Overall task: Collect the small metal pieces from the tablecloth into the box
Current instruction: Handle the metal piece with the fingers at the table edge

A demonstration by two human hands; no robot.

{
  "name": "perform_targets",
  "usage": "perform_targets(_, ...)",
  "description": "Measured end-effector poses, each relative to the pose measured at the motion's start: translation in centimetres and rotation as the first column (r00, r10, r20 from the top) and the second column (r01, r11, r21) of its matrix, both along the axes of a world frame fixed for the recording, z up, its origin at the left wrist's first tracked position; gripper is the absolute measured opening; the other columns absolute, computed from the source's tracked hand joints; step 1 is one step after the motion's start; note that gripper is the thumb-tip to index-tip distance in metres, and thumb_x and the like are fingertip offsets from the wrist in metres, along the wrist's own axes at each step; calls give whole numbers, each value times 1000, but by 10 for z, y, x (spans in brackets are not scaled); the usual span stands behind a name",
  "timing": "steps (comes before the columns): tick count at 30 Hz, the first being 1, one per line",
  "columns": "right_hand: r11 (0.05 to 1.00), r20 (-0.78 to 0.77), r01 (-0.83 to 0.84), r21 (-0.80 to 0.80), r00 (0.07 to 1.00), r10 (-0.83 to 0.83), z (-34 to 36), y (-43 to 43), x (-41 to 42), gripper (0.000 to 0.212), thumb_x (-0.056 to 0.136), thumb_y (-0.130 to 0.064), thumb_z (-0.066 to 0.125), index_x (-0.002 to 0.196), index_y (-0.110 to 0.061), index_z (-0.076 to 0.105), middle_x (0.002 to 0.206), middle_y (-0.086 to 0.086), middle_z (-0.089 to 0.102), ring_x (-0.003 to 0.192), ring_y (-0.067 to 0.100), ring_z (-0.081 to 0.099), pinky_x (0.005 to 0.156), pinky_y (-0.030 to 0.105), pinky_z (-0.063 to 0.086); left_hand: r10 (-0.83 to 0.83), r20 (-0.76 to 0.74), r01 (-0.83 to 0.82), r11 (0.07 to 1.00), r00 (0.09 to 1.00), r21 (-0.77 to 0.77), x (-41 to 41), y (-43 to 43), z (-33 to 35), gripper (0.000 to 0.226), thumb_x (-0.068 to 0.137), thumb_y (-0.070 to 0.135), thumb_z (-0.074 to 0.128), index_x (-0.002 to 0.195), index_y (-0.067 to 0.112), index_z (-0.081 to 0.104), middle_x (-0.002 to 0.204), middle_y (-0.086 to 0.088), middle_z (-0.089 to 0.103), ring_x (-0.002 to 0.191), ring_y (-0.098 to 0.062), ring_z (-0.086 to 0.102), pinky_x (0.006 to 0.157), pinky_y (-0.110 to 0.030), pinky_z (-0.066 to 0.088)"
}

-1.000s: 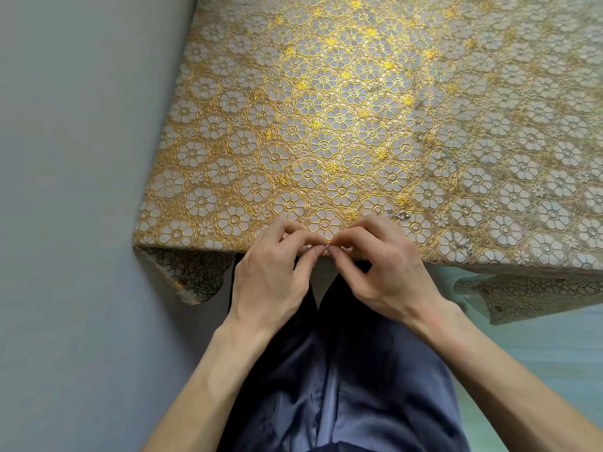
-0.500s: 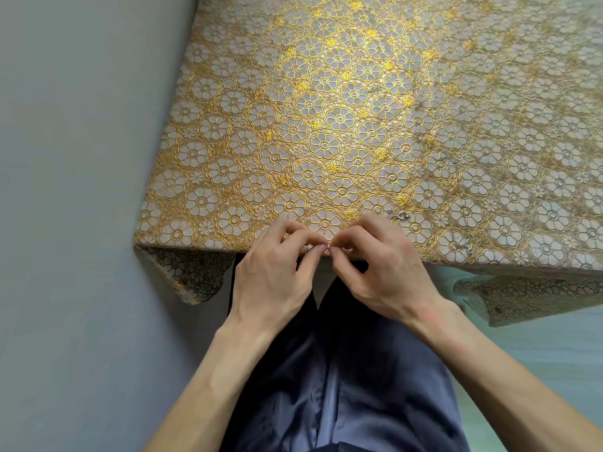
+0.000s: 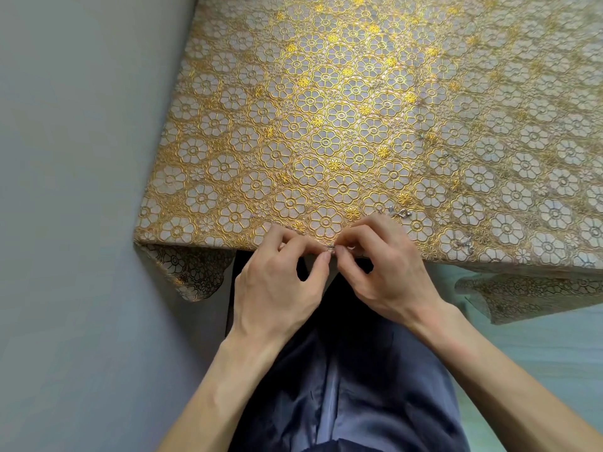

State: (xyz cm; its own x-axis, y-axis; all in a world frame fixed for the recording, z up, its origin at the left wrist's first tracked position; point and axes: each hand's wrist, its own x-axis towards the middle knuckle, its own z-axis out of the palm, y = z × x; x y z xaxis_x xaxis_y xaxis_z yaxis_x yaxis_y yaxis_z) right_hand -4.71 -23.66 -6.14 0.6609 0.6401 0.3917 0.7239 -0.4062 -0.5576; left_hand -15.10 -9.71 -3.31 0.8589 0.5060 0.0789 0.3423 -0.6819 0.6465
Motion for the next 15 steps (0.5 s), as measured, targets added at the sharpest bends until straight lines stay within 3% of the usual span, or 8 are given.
perform_targets(9, 1000, 67, -3, 9, 998, 3, -1, -3, -3, 15, 93, -20, 65, 91, -6, 70, 94, 7, 64, 88, 27, 62, 75, 40, 50, 58, -39, -66, 970, 998, -234, 5, -3, -1, 8, 87, 43, 72, 92, 38, 76, 92, 17, 62, 68, -1, 50, 74, -32, 52)
perform_targets(15, 1000, 171, -12, 4, 985, 12, -2, -2, -4, 14, 95, -16, 65, 89, -5, 71, 90, 9, 65, 81, 29, 62, 73, 40, 49, 70, -64, -88, 932, 996, -352, 6, 0, 1, 7, 86, 39, 73, 87, 34, 78, 91, 16, 66, 78, 2, 57, 74, -21, 46)
